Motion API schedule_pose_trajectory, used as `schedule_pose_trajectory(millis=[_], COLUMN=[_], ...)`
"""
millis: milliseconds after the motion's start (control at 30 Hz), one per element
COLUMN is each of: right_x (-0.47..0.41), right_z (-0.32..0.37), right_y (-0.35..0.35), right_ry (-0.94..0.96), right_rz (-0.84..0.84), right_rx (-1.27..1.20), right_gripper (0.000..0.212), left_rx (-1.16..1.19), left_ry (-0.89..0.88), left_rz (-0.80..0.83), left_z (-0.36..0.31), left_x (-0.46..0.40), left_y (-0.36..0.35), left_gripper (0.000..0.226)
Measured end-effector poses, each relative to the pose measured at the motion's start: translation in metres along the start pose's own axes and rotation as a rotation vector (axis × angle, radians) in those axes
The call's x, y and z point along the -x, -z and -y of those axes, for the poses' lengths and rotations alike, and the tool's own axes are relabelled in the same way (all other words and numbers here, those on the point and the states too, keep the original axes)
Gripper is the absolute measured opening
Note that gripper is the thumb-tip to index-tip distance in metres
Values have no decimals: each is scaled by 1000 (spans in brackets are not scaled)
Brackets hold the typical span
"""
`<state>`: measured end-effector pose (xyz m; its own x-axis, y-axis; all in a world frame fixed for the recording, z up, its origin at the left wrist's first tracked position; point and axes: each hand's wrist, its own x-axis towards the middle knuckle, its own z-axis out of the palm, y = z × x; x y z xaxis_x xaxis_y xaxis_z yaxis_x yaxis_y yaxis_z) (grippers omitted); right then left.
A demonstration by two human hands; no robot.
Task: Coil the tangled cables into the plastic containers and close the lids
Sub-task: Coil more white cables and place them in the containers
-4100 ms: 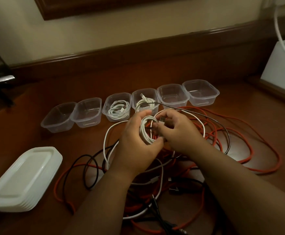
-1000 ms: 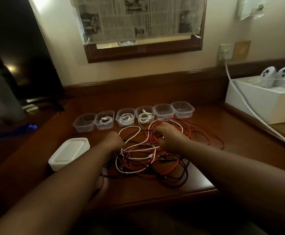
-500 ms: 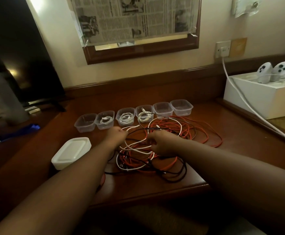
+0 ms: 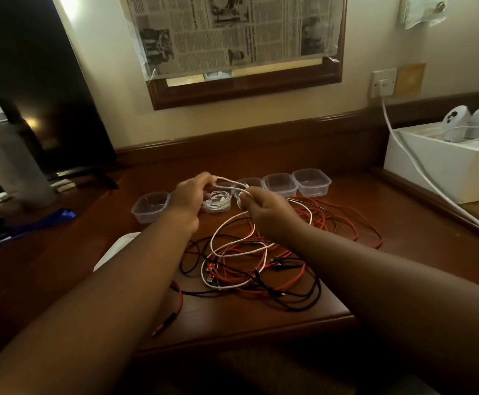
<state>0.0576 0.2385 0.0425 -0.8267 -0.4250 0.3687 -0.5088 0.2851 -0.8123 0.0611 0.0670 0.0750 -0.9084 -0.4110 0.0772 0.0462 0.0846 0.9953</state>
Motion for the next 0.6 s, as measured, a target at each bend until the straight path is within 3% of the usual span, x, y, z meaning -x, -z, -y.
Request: schedule_pose_trajectory(millis=[67,133,200,267,367,467,533,600], right_x=[-2,-5,-9,-11,-13,-11,-11,-12], right_z=[1,-2,-6,-9,-17,-20,-18,-10], right_y=[6,13,21,27,32,33,33,35], right_ry=[24,20,-30,-103,-175,-208,-215,-178], right_rz=[-75,-153,-154,-74,57,13,-66,-103], right_rx=[58,246,443,511,418,361,162,-88], right_gripper=[8,33,63,72,32,48,55,58], left_rx=[-82,-202,-240,-234,-253,-172,-117,-237], left_ry=[-58,-176,-275,-343,-446,-440,-378,-327], left_rz=[44,152,267,401,557,525,396,303], left_z=[4,6,6,2,-4,-7,1,14], left_x=[4,9,16,23,31,30,23,17], left_y=[1,-1,-4,-6,-7,-7,-9,-13], left_gripper=[32,44,27,13,10,24,25,21])
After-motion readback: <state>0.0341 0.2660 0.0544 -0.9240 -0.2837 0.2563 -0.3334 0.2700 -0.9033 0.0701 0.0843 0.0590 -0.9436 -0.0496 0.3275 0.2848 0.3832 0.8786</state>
